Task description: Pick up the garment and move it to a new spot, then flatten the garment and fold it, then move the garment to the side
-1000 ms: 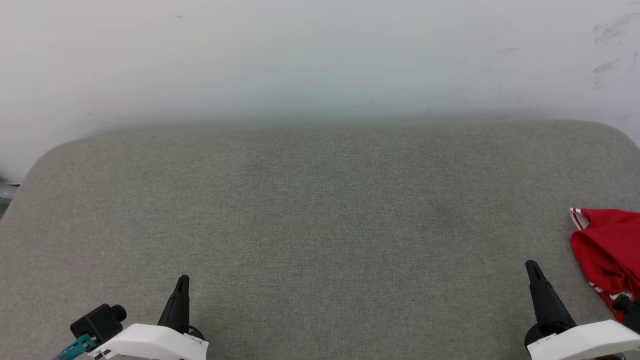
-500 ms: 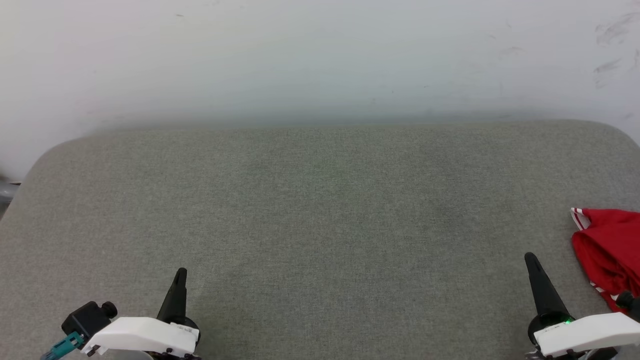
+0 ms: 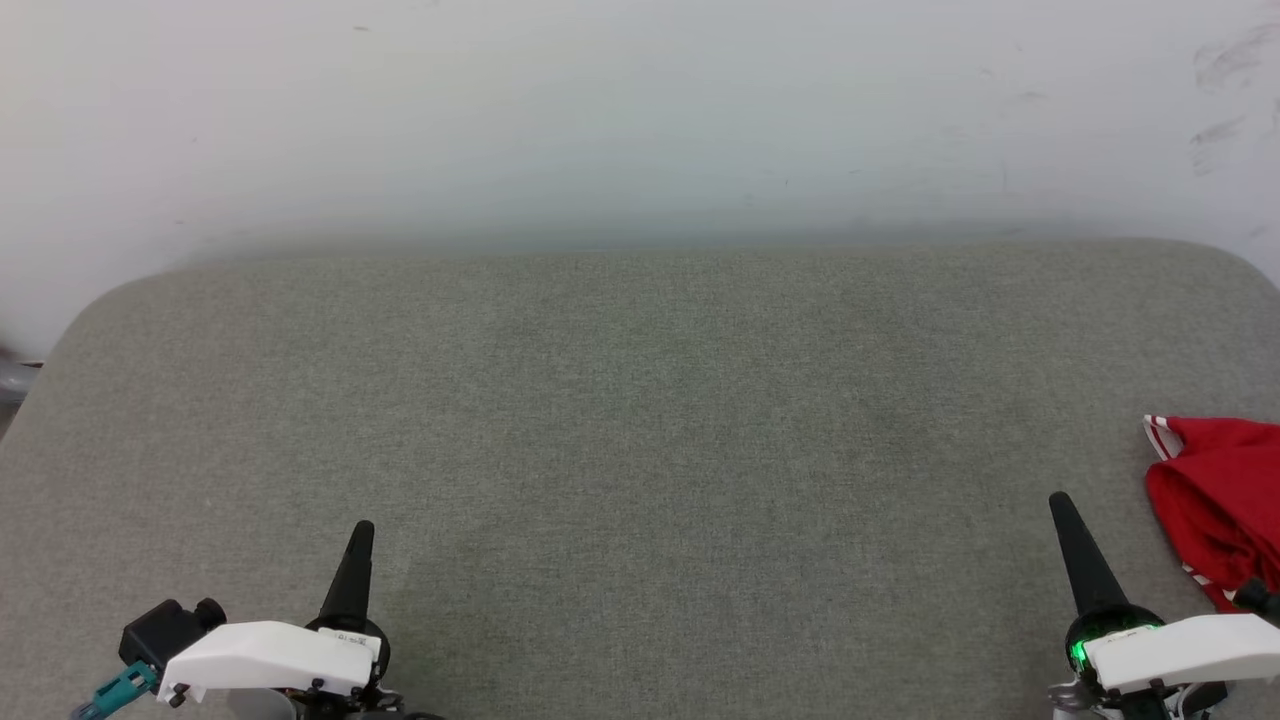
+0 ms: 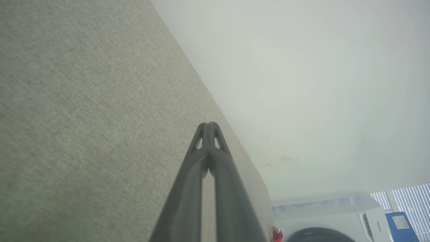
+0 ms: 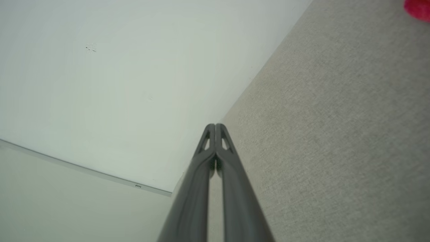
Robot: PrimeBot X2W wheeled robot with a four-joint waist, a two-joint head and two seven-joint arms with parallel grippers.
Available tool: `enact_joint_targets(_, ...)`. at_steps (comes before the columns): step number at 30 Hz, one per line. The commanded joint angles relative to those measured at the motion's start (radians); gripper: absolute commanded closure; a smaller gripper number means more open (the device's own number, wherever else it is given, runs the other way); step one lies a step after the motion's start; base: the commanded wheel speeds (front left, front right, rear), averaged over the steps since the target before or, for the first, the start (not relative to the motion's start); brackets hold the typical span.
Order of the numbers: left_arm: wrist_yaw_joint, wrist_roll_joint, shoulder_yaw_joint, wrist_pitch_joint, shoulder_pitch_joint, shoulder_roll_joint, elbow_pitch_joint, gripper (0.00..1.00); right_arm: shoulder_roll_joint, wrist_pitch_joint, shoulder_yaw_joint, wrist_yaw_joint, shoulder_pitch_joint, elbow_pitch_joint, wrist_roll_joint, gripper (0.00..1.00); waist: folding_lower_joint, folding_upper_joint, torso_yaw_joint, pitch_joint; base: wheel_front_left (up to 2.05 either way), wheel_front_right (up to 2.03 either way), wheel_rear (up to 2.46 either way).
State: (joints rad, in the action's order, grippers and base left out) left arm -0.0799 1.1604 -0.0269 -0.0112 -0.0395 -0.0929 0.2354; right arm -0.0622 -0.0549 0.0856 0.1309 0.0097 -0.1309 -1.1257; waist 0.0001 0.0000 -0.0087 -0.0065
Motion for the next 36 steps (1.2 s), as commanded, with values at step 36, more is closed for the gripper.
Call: enact_joint_targets(36, -0.038, 0.303, -0.062, 0.086, -0.057, 0.028, 0.005, 1.00, -0.004, -0.031, 0.008, 0.000, -0.091, -0.075, -0.337, 1.00, -0.0001, 0.0000, 0.005, 0.006, 0.00, 0.00, 0.00)
